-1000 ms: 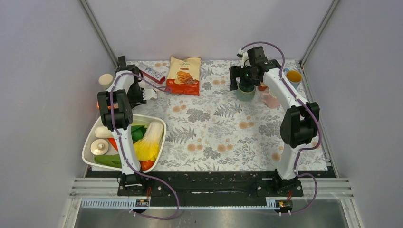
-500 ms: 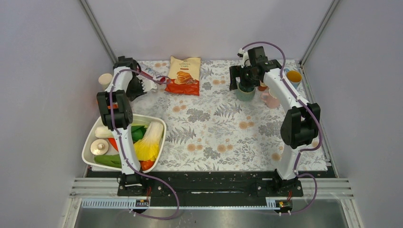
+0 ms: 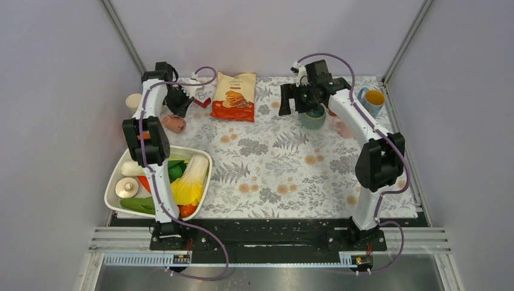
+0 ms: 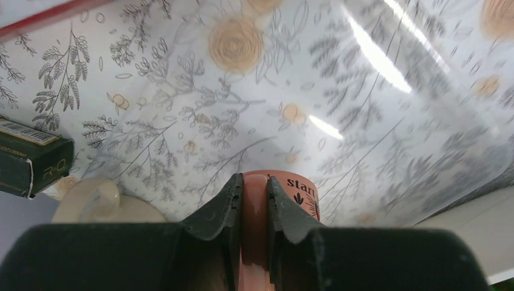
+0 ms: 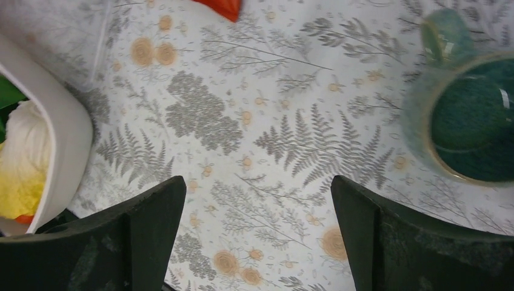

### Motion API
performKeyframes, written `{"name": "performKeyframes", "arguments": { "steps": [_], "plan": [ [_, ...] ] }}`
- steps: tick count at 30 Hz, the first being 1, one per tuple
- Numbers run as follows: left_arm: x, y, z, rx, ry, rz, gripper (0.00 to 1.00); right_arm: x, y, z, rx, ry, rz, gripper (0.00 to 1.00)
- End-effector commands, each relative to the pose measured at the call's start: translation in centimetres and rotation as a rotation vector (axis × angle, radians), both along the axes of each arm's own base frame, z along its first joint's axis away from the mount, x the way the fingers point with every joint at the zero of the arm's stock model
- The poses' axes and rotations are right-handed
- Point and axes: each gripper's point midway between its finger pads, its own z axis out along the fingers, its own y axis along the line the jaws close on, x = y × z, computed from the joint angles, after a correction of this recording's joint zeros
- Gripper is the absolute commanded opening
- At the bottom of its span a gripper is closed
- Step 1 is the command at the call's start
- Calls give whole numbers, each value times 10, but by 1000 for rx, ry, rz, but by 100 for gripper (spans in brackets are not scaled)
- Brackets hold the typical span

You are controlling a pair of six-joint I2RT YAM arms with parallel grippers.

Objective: Turn the mug right side up

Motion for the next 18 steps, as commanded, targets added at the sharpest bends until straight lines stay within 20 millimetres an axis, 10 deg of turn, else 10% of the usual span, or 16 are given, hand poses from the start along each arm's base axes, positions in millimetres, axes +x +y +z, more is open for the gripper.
{"name": "performKeyframes", "arguments": {
  "steps": [1,11,18],
  "plan": [
    [24,-36,62,-208,-158,189,0,-15,56,49,165,-93,120,99],
    [20,-122,139,-599,-145,279,0,-48,171,77,538,-58,350,100],
    [-16,-192,207,-801,-137,129,0,-32,205,96,808,-34,313,99]
  ]
}}
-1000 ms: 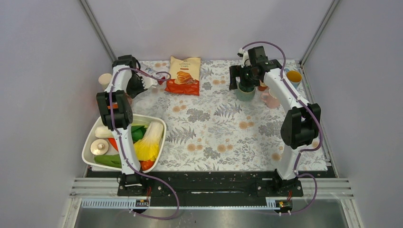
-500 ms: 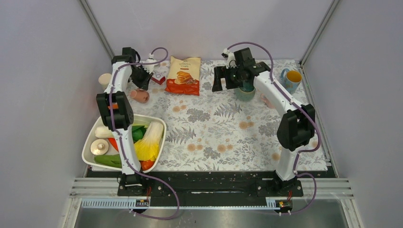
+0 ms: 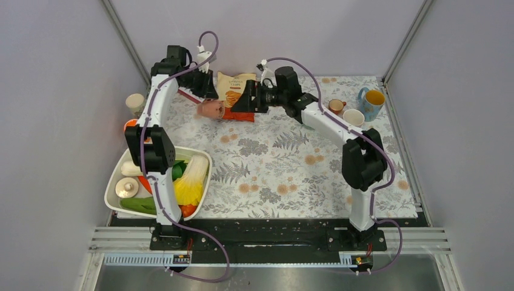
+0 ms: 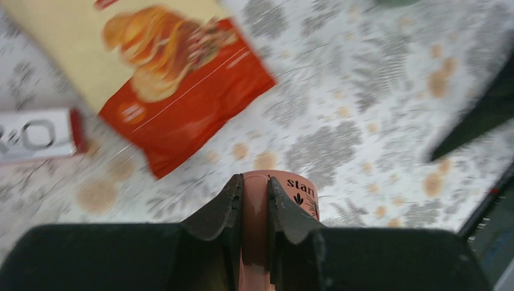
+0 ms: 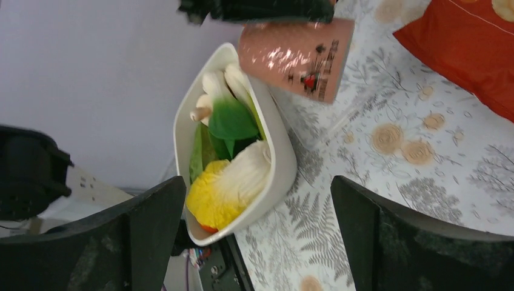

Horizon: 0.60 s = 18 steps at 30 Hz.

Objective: Turn the mug right side up

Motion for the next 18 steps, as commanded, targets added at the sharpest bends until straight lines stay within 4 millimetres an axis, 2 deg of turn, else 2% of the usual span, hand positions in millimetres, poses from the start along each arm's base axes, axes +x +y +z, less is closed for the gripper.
{"name": "performKeyframes", "arguments": {
  "steps": [1,5,9,14,18],
  "plan": [
    [-27,-55,116,-248,-171,-107,0,15,21,30,199,18,7,99],
    [-41,-75,141,-348,-166,-146,0,17,28,32,244,45,33,100],
    [-44,-83,160,-414,-175,-158,0,15,29,31,263,58,50,98],
    [-46,-92,157,-434,-166,-185,0,6,28,48,318,14,88,93],
    [-44,-91,154,-419,-172,-181,0,8,20,33,209,-35,45,94]
  ]
}}
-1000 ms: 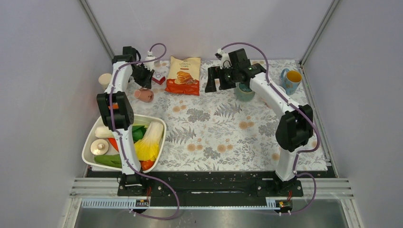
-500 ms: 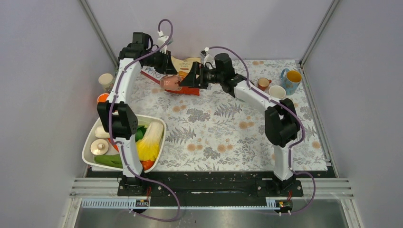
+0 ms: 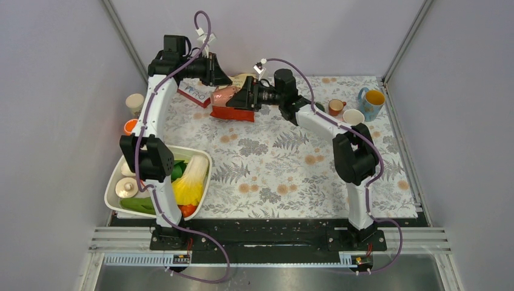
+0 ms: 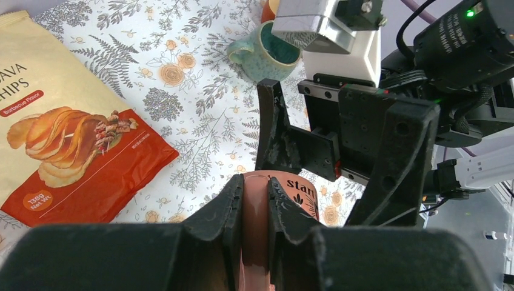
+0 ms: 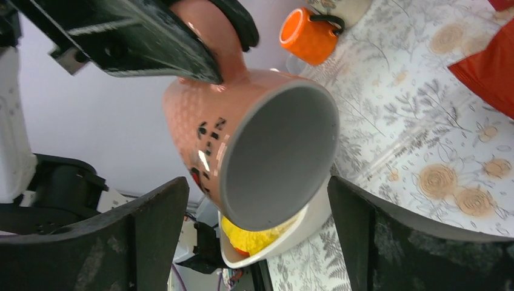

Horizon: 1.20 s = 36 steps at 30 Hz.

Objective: Turn the mug right side up

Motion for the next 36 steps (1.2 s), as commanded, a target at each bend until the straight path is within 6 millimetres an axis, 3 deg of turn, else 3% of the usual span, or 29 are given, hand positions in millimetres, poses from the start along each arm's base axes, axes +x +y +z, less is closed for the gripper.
{"name": "performKeyframes", "arguments": {
  "steps": [1,5,8,14,18,23,29,32,34,36],
  "plan": [
    [-9,-8,34,-40,-100,-42,0,-6,-12,16,-66,-123,-21,95],
    [-8,-5,29,-14,-110,-38,0,-2,-27,-9,-224,-132,-65,96],
    [-8,-3,27,3,-115,-33,0,-4,-36,-12,-284,-176,-81,98],
    [-11,-4,22,18,-113,-41,0,-31,-34,40,-136,-366,24,100],
    [-15,-6,24,15,-114,-49,0,-23,-38,47,-136,-400,-37,99],
    [-28,-16,30,-5,-106,-93,0,-14,-27,53,-82,-369,-37,99],
    [-40,-26,45,-53,-98,-138,0,-16,-17,67,-4,-337,9,92],
    [-40,-29,39,-56,-82,-142,0,-26,-14,82,48,-360,65,78],
    [-38,-32,37,-71,-66,-139,0,-35,-12,94,107,-351,117,57],
    [-35,-33,38,-81,-66,-131,0,-42,-12,96,132,-347,164,30]
  ]
}}
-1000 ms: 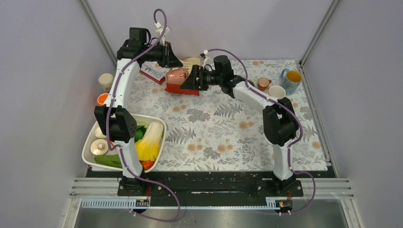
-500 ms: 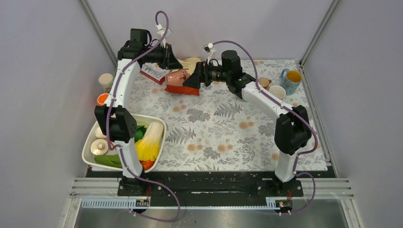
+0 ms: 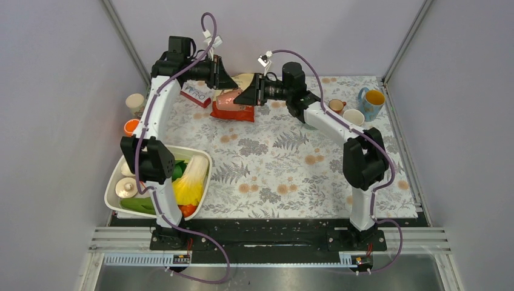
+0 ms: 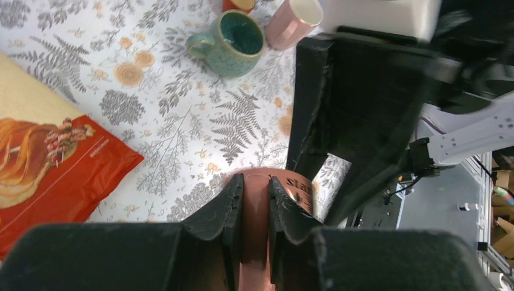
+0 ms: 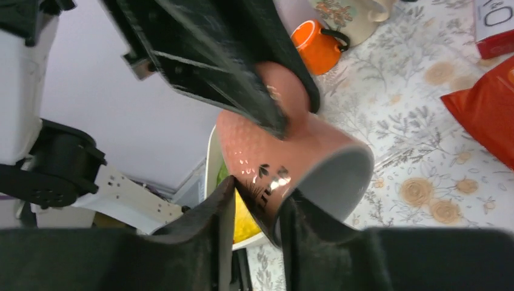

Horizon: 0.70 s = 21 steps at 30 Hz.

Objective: Turn the mug right side up

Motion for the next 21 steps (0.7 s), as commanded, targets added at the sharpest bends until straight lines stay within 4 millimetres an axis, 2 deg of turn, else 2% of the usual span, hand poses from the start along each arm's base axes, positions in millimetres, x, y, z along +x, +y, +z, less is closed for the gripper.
{"name": "performKeyframes", "arguments": {
  "steps": [1,2,4,5,8,9,11,15,17,19,21],
  "plan": [
    [-8,-6,40,-60,-100,-15,0,-29,5,58,147,-110,168,14],
    [-4,-4,41,-50,-110,3,0,-29,2,53,137,-109,162,1],
    [5,2,37,-9,-131,50,2,-24,-10,45,110,-113,123,0],
    [10,6,33,23,-138,80,18,-19,-18,41,89,-113,95,0],
    [17,15,22,79,-133,135,87,6,-50,23,-32,-104,-32,0],
    [19,18,22,90,-137,148,98,15,-62,19,-82,-111,-83,0],
    [26,25,22,119,-150,193,99,32,-95,7,-188,-81,-193,0],
    [42,47,22,212,-195,295,99,55,-157,6,-328,-68,-367,0],
    [45,59,17,279,-212,324,99,62,-192,5,-458,-97,-463,0],
    [45,72,9,360,-223,350,99,64,-234,6,-627,-96,-580,0],
    [45,87,-2,460,-234,361,99,63,-288,8,-815,-73,-722,0]
  ]
}}
